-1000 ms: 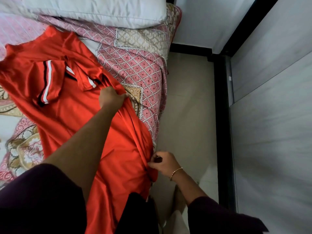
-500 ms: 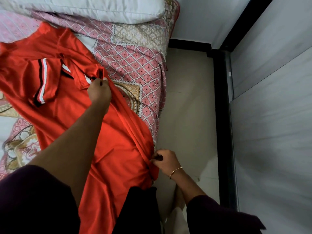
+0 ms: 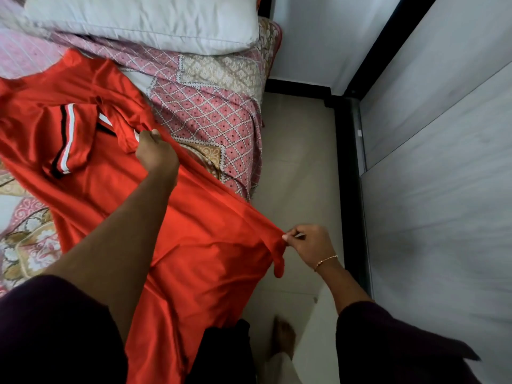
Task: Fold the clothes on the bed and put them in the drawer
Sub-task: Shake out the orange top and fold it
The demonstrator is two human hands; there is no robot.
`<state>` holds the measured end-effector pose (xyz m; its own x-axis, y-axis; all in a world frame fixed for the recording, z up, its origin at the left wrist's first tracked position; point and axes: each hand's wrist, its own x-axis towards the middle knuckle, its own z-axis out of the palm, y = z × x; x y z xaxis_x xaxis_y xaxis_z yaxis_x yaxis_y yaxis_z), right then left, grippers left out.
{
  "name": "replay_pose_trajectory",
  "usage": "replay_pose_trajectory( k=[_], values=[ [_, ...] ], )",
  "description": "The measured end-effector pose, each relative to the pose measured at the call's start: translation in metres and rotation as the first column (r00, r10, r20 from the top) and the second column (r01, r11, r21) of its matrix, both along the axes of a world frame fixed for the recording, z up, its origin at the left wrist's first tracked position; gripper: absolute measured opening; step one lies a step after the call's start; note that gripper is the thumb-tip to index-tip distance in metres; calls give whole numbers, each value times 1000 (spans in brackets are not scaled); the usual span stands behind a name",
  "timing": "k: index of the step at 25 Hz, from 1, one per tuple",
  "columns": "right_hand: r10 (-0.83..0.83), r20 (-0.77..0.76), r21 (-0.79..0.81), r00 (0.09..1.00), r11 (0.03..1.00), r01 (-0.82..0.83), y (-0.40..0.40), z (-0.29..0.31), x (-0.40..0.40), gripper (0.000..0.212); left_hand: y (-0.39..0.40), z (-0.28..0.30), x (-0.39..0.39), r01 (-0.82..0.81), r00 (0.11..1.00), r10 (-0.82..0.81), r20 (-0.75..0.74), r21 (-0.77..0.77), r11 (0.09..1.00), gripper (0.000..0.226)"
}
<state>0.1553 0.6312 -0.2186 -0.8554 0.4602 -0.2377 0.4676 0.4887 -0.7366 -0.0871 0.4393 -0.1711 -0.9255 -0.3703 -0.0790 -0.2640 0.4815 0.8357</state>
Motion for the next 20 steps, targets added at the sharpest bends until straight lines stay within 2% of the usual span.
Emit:
replay_pose_trajectory(
  k=[2,3,5,7,9,11,13,14,16,18,20],
  values=[
    [87,-73,208,994,976,-70,0,0,6,11,0,7,5,25,999,-18,44,-154,988,33],
    [103,-93,259,990,963,-76,1,0,8,11,-1,11,7,36,998,-25,60,-199,979,35],
    [95,-104,253,990,965,-66,0,2,14,12,-5,16,13,47,998,-34,61,-232,972,37],
    [41,-88,93,995,995,-33,2,8,18,8,-5,17,12,49,998,-42,40,-220,974,37],
    [35,-27,-77,999,996,-37,3,11,18,5,1,14,5,41,998,-40,48,-16,999,36],
    [-14,-22,-202,1000,979,9,-1,11,22,23,10,13,3,30,994,-47,98,170,985,33],
    [-133,-28,-355,991,928,114,-9,10,26,33,17,10,3,8,994,-38,107,267,964,30],
    [-141,-29,-387,990,914,118,-16,11,30,32,19,12,6,3,995,-32,99,284,959,29],
    [-25,-52,-300,998,954,8,-31,9,39,28,15,8,8,-18,996,0,91,201,979,32],
    [188,-37,-66,981,979,-191,-51,7,52,32,-2,1,7,-25,997,16,77,127,992,32],
    [382,-30,251,923,897,-363,-71,-2,67,38,-25,-2,8,-6,996,4,92,22,1000,34]
  ],
)
